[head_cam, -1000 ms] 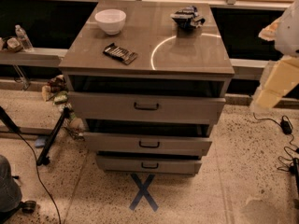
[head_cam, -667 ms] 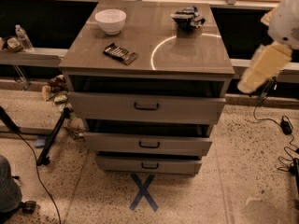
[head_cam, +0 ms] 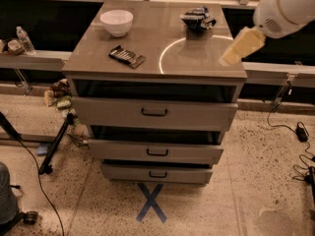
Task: Move blue chip bag near white bowl
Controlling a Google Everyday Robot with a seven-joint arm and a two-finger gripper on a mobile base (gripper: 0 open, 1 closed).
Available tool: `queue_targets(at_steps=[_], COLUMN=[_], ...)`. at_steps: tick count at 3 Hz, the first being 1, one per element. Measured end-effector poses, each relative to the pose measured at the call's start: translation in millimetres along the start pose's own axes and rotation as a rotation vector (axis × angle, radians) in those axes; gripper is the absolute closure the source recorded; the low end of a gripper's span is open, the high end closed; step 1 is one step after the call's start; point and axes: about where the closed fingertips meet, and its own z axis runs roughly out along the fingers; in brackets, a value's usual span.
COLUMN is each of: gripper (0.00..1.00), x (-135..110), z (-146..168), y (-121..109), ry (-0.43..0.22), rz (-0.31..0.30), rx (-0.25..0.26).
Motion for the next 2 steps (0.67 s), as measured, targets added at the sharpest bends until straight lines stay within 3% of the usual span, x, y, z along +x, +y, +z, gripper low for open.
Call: queue_targets(at_steps=[1,2], gripper=[0.00,0.00], x=[-14.4,-14.4], z=[-3.3,-3.3], y=[-16.4,-16.4], ry=[-0.055,-0.055], rz=[-0.003,-0.003], rx=[0.064,0.064])
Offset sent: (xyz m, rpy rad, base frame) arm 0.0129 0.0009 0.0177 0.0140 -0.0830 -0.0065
